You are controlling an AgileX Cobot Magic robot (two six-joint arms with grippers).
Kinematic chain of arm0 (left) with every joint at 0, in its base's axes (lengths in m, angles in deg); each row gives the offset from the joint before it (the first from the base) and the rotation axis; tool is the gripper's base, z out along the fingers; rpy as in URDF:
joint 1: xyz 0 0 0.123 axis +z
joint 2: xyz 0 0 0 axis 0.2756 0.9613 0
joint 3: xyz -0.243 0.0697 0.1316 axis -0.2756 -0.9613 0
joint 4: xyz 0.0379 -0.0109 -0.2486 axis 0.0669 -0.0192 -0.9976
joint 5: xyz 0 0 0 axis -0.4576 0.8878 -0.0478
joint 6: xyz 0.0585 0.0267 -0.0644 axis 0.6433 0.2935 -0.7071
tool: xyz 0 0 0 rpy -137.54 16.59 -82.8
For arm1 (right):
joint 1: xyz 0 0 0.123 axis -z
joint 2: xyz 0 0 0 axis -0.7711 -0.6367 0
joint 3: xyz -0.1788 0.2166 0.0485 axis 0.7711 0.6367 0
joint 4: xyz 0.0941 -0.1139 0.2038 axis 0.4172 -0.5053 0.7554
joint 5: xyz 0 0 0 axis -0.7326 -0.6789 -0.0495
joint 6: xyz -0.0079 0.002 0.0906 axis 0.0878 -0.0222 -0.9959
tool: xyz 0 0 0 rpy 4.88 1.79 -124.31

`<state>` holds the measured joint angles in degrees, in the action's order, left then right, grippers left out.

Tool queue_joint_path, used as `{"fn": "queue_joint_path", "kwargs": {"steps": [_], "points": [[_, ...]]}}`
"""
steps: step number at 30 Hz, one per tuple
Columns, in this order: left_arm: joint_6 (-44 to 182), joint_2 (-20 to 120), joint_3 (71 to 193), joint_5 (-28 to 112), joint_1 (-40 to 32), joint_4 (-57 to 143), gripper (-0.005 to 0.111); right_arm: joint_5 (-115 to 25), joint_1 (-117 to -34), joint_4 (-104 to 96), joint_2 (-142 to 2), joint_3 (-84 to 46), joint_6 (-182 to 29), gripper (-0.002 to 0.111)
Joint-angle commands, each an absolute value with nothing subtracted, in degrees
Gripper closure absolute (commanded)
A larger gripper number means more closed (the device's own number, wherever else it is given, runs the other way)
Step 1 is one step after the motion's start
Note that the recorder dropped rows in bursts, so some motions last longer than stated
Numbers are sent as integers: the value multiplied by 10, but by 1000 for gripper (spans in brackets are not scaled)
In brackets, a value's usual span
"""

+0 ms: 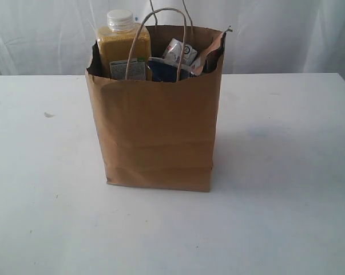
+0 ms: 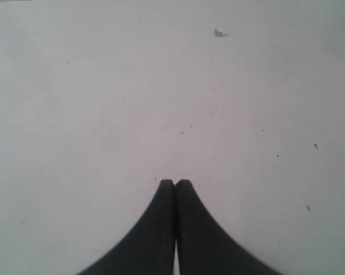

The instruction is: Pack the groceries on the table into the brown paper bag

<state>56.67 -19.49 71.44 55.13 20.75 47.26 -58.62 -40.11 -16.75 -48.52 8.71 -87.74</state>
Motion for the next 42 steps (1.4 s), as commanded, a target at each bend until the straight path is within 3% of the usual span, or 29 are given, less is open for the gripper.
{"fn": "queue_joint_path", "kwargs": {"steps": [1, 8, 17, 28, 37, 42], "points": [[563, -197, 713, 549, 205, 468, 107, -520, -414, -162, -366, 171, -915, 108], [563, -197, 713, 549, 205, 468, 107, -531, -491, -156, -174, 232, -915, 108], [563, -197, 713, 549, 205, 468, 107, -541, -498, -149, -15, 232, -915, 108], [563, -197, 713, 549, 205, 468, 107, -535, -498, -149, 20, 235, -914, 108], [563, -197, 713, 549, 205, 468, 107, -159, -498, -39, 20, 385, -777, 108], [563, -197, 713, 549, 205, 468, 107, -297, -498, 28, 20, 461, -758, 108]]}}
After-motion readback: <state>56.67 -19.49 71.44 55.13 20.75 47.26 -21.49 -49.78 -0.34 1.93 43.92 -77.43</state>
